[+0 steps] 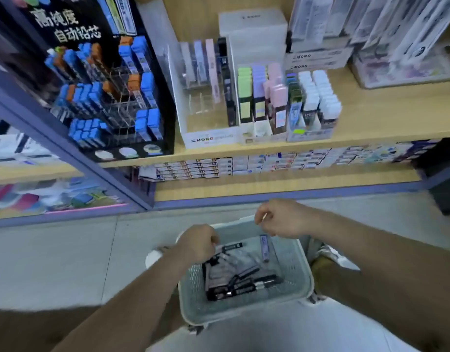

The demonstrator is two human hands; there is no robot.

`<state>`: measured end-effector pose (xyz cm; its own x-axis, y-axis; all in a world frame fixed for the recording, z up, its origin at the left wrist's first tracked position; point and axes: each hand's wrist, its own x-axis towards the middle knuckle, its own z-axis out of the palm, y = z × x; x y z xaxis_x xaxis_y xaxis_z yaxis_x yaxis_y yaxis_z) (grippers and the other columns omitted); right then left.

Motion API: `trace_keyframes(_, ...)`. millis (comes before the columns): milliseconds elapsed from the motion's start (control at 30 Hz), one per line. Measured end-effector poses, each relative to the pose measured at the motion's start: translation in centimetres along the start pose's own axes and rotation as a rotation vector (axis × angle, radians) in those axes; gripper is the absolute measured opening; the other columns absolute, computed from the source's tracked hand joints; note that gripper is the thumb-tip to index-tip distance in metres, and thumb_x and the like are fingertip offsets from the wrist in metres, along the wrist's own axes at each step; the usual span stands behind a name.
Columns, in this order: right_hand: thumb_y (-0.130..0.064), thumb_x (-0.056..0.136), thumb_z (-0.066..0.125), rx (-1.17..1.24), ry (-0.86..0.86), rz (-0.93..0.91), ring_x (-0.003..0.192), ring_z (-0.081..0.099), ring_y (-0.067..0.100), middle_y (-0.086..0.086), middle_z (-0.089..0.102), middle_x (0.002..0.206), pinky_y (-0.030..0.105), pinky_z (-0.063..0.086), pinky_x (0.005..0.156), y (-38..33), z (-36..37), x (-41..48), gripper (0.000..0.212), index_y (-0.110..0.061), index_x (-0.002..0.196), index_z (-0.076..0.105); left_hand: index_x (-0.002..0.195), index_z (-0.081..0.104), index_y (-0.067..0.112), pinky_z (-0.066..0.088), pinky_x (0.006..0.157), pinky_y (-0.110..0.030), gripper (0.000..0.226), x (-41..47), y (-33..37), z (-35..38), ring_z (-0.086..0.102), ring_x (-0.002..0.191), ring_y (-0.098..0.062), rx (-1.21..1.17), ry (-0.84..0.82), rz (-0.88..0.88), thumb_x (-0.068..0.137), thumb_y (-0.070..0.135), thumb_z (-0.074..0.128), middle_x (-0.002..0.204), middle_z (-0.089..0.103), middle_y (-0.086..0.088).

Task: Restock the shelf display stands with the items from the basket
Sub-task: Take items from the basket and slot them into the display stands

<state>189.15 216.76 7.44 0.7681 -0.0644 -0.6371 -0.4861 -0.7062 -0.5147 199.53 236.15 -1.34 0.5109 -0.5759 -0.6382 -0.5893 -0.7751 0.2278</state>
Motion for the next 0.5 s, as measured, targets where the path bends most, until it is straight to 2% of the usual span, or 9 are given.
trace_keyframes(67, -0.016, 0.098, 0.049, 0.017, -0.016, 0.068, 0.094, 0.058, 0.019, -0.002, 0.059, 0.105, 0.021, 0.042, 0.069, 1.7, 3.4, 2.9, 0.031, -0.008, 0.126, 0.060, 0.111, 0.067, 0.022, 0.048, 0.089, -0.027, 0.029, 0.6, -0.8, 3.2, 0.060, 0.107, -0.018, 0.044, -0.020, 0.000, 0.085, 0.016, 0.056, 0.115, 0.067, 0.000)
trace_keyframes(133, -0.015, 0.096, 0.052, 0.088, -0.010, 0.161, 0.072, 0.054, 0.014, 0.003, 0.060, 0.107, 0.021, 0.039, 0.056, 3.6, 6.9, 5.5, 0.038, -0.008, 0.133, 0.053, 0.112, 0.064, 0.013, 0.047, 0.085, -0.029, 0.029, 1.4, -0.9, 5.6, 0.059, 0.108, -0.024, 0.053, -0.064, 0.022, 0.085, 0.013, 0.056, 0.114, 0.065, -0.009)
trace_keyframes(200, -0.020, 0.095, 0.056, 0.140, -0.008, 0.234, 0.066, 0.054, 0.011, 0.011, 0.060, 0.119, 0.025, 0.041, 0.057, 5.5, 10.1, 8.0, 0.050, -0.013, 0.142, 0.041, 0.123, 0.055, 0.009, 0.044, 0.092, -0.029, 0.038, 2.9, -1.0, 7.7, 0.053, 0.116, -0.026, 0.057, -0.094, 0.027, 0.086, 0.016, 0.058, 0.123, 0.058, -0.013)
trace_keyframes(233, -0.023, 0.094, 0.058, 0.150, -0.019, 0.260, 0.072, 0.059, 0.016, 0.014, 0.061, 0.121, 0.026, 0.043, 0.062, 6.7, 11.6, 9.2, 0.057, -0.014, 0.145, 0.035, 0.132, 0.048, 0.008, 0.040, 0.098, -0.029, 0.050, 3.7, -1.1, 8.8, 0.048, 0.122, -0.027, 0.066, -0.107, 0.026, 0.086, 0.021, 0.061, 0.131, 0.051, -0.014)
trace_keyframes(300, -0.029, 0.091, 0.063, 0.127, -0.045, 0.317, 0.104, 0.061, 0.027, 0.018, 0.055, 0.133, 0.030, 0.045, 0.079, 8.5, 14.3, 11.2, 0.073, -0.017, 0.151, 0.023, 0.145, 0.026, 0.004, 0.029, 0.112, -0.034, 0.083, 5.2, -1.4, 11.0, 0.031, 0.135, -0.031, 0.095, -0.133, 0.024, 0.081, 0.031, 0.070, 0.147, 0.032, -0.017)
trace_keyframes(333, -0.032, 0.088, 0.066, 0.106, -0.038, 0.341, 0.120, 0.053, 0.030, 0.018, 0.045, 0.144, 0.031, 0.044, 0.090, 9.5, 15.4, 11.9, 0.082, -0.018, 0.153, 0.018, 0.148, 0.014, 0.004, 0.023, 0.115, -0.038, 0.098, 5.6, -1.5, 11.9, 0.021, 0.139, -0.035, 0.092, -0.150, 0.016, 0.077, 0.035, 0.074, 0.152, 0.020, -0.017)
trace_keyframes(400, -0.038, 0.081, 0.073, 0.054, -0.013, 0.363, 0.139, 0.032, 0.036, 0.017, 0.022, 0.157, 0.038, 0.035, 0.108, 10.9, 17.2, 13.1, 0.098, -0.021, 0.154, 0.011, 0.150, -0.004, 0.008, 0.019, 0.117, -0.046, 0.119, 6.5, -1.8, 13.4, 0.004, 0.142, -0.040, 0.056, -0.165, -0.010, 0.072, 0.039, 0.079, 0.156, 0.001, -0.017)
trace_keyframes(500, -0.043, 0.077, 0.079, -0.046, -0.042, 0.352, 0.146, 0.001, 0.040, 0.014, -0.008, 0.161, 0.046, 0.020, 0.116, 11.6, 19.0, 14.0, 0.109, -0.031, 0.155, 0.003, 0.149, -0.016, 0.015, 0.028, 0.112, -0.050, 0.126, 7.4, -1.7, 14.6, -0.005, 0.143, -0.041, 0.108, -0.160, -0.042, 0.070, 0.042, 0.079, 0.157, -0.014, -0.013)
